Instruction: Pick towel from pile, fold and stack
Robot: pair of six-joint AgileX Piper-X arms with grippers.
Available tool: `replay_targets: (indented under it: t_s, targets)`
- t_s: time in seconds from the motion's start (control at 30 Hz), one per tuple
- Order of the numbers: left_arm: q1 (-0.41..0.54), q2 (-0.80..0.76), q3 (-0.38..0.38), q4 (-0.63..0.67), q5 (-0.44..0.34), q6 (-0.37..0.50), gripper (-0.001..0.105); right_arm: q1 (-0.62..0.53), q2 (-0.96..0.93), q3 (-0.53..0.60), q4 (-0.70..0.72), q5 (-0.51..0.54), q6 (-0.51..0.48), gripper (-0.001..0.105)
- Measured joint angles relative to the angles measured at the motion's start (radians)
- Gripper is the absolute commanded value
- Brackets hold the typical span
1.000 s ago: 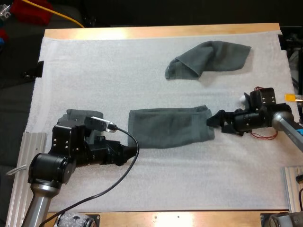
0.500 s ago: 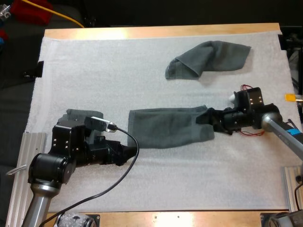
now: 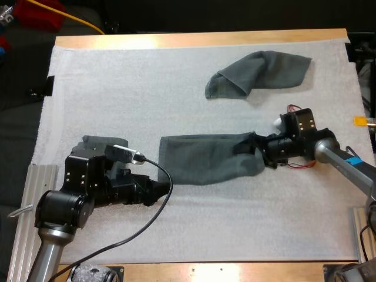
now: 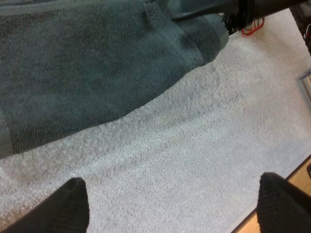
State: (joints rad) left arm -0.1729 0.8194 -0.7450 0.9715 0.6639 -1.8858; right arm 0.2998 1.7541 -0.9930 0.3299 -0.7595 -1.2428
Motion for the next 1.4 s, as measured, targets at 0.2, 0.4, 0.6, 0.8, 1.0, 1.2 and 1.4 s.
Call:
replay_targets:
  t_s: [0.2,0.4,0.6,0.8,1.0,1.2,1.4]
  targets:
    - [0.0,0.0,0.0,0.0,0.0,0.004,0.069,0.0,0.009,0.0,0.003,0.004,0.003,0.05]
    - [0.0,0.0,0.0,0.0,0.0,0.007,0.069,0.008,0.028,0.011,0.021,0.007,0.009,0.012]
    - [0.0,0.0,0.0,0.0,0.0,0.007,0.069,0.017,0.016,0.01,0.041,0.082,0.001,0.002]
    - [0.0,0.0,0.0,0.0,0.0,0.007,0.069,0.02,-0.054,0.015,0.09,0.19,-0.044,0.002]
    - [0.0,0.0,0.0,0.0,0.0,0.007,0.069,0.02,-0.094,-0.015,0.235,0.328,-0.139,0.002]
    - [0.0,0.0,0.0,0.0,0.0,0.007,0.069,0.02,-0.117,-0.081,0.392,0.491,-0.25,0.002]
    - [0.0,0.0,0.0,0.0,0.0,0.007,0.069,0.02,-0.128,-0.133,0.519,0.672,-0.324,0.002]
